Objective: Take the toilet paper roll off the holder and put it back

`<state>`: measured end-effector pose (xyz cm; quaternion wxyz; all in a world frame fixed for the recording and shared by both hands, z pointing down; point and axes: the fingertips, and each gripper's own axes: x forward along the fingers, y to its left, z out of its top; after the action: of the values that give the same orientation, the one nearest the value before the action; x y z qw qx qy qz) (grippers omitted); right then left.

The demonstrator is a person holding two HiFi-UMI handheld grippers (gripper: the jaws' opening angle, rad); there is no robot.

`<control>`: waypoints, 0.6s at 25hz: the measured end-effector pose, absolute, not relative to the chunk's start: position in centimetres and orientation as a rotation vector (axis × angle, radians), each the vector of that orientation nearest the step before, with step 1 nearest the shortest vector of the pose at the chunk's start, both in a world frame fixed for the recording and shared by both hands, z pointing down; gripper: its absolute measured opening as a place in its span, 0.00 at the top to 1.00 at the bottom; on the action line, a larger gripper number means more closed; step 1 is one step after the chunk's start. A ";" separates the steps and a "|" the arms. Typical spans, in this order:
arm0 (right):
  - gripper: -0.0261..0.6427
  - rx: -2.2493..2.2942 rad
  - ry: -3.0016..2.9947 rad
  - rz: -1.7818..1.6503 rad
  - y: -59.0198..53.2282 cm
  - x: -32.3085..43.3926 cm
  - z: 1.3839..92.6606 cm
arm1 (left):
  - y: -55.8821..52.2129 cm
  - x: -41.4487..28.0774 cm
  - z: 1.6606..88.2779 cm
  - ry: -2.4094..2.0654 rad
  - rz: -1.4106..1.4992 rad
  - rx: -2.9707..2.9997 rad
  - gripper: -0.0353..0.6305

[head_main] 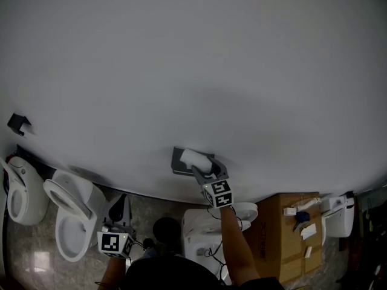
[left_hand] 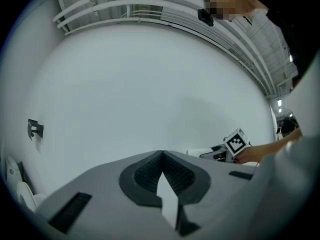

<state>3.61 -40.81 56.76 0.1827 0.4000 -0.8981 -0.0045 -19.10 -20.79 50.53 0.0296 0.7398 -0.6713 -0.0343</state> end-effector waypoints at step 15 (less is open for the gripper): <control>0.53 1.140 -2.539 -0.053 -39.9 3.6 55.2 | -20.8 -18.5 48.4 -2.041 -0.152 2.315 0.94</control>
<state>3.62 -39.92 55.18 0.1780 0.4029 -0.8976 -0.0189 -18.47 -20.82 48.42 0.0257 0.7489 -0.6603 -0.0491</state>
